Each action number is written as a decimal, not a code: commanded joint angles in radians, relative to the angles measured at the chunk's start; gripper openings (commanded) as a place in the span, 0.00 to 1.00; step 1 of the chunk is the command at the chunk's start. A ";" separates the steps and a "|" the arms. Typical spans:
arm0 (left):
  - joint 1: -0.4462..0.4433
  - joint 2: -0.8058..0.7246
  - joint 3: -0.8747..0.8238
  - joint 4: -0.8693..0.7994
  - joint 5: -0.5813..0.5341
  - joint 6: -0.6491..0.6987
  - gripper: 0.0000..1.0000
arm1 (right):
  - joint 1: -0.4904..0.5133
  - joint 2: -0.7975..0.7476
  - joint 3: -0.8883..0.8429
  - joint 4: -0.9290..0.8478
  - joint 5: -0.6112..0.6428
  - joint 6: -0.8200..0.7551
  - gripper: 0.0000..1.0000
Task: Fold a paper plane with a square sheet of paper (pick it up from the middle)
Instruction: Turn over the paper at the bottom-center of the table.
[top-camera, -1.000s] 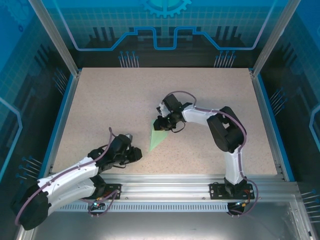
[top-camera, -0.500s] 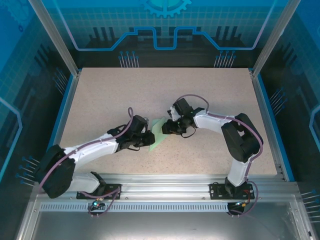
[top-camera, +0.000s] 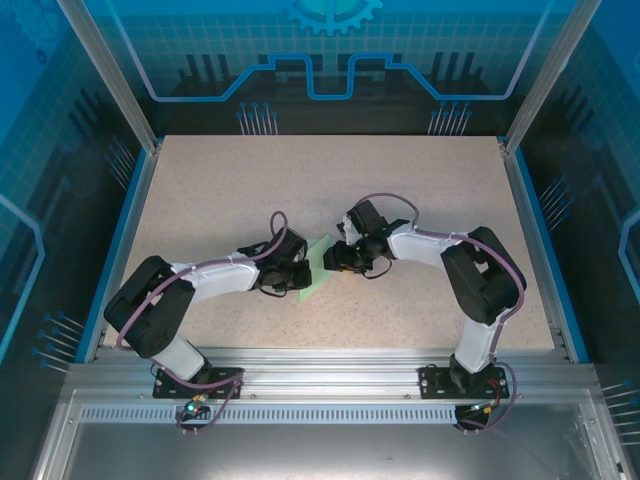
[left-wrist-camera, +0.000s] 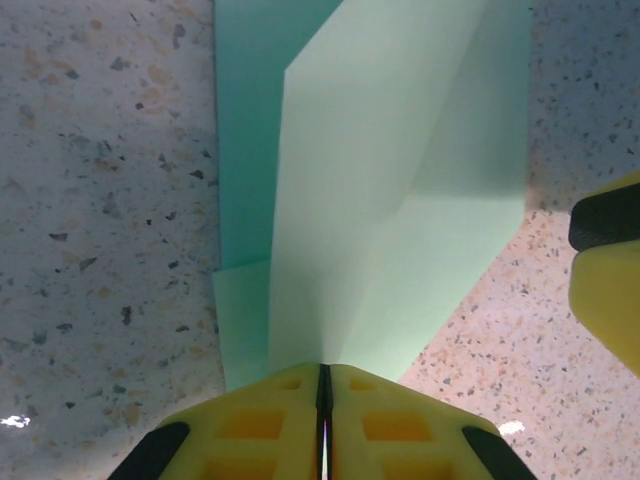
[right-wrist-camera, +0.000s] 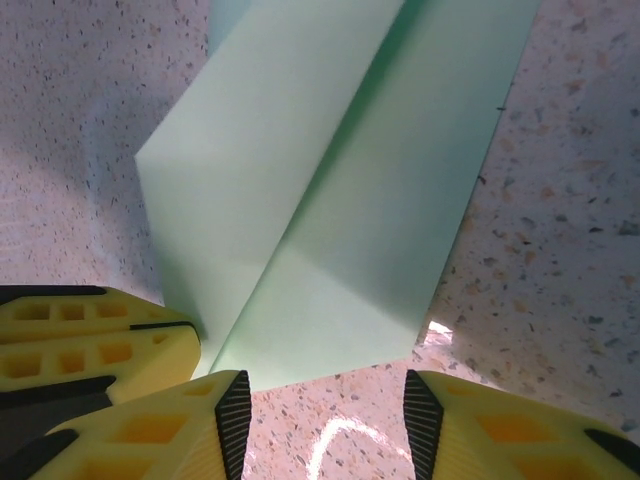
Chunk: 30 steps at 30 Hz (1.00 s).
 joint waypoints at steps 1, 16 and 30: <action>0.016 0.012 0.011 0.023 -0.009 0.031 0.12 | -0.006 0.022 -0.014 0.024 -0.010 0.031 0.48; 0.037 0.015 -0.058 0.084 0.005 0.006 0.11 | 0.000 0.063 -0.026 0.104 -0.061 0.097 0.48; 0.062 -0.015 -0.127 0.154 0.050 -0.042 0.11 | 0.009 0.092 -0.015 0.201 -0.112 0.139 0.47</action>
